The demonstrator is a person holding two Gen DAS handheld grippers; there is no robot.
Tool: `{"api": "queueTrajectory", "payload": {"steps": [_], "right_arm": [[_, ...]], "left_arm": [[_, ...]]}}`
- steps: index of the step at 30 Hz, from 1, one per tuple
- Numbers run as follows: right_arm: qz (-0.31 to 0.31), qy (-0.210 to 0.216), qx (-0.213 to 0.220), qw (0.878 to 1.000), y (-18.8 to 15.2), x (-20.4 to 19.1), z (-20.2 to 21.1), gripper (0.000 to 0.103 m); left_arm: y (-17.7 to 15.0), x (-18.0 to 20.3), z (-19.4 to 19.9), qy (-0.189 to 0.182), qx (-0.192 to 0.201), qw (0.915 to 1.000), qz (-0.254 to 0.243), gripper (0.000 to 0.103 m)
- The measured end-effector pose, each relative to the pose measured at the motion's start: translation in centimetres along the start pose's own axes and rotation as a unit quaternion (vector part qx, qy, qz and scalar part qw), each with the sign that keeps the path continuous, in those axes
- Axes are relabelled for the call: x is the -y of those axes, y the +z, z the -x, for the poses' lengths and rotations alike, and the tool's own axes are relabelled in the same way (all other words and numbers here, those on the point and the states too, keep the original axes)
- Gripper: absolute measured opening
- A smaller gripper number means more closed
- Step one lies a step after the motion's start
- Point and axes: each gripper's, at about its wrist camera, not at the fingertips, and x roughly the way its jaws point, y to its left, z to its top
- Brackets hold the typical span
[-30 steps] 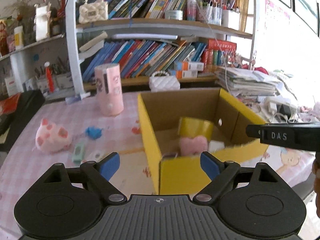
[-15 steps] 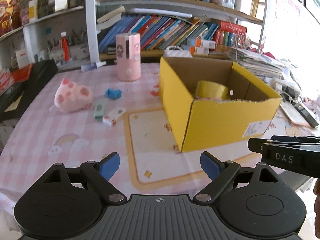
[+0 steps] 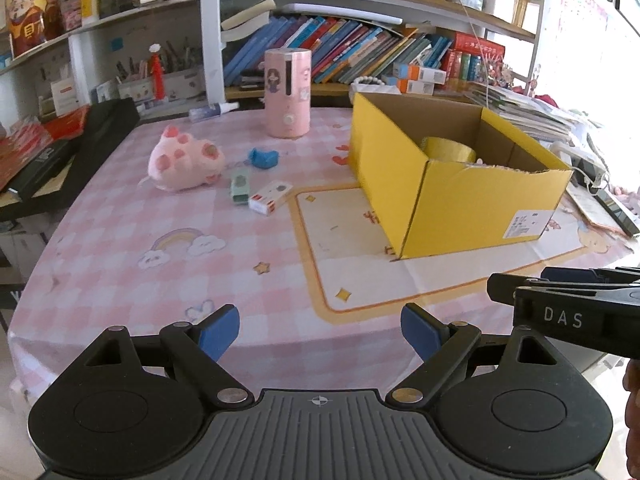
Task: Organize objects
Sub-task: 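Withdraw both open tools up out of the yellow box, then move both open tools back over the table toward the remaining objects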
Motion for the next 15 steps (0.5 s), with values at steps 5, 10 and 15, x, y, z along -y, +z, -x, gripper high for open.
{"api": "queueTrajectory", "payload": {"steps": [5,10,15], "right_arm": [[0.007,0.008,-0.004,1.0,-0.7,-1.7,0.3,0.053],[0.014,0.017,-0.002,1.0,-1.0,-3.3,0.6,0.054],[0.024,0.027,0.001,0.999,-1.1,-4.9,0.8,0.056]], "left_arm": [[-0.7,-1.4,0.8,0.006,-0.002,1.0,0.005,0.09],[-1.2,-2.7,1.5,0.014,0.0,0.9998,0.011,0.09],[-1.5,-4.2,2.1,0.02,0.0,0.9996,0.02,0.09]]}}
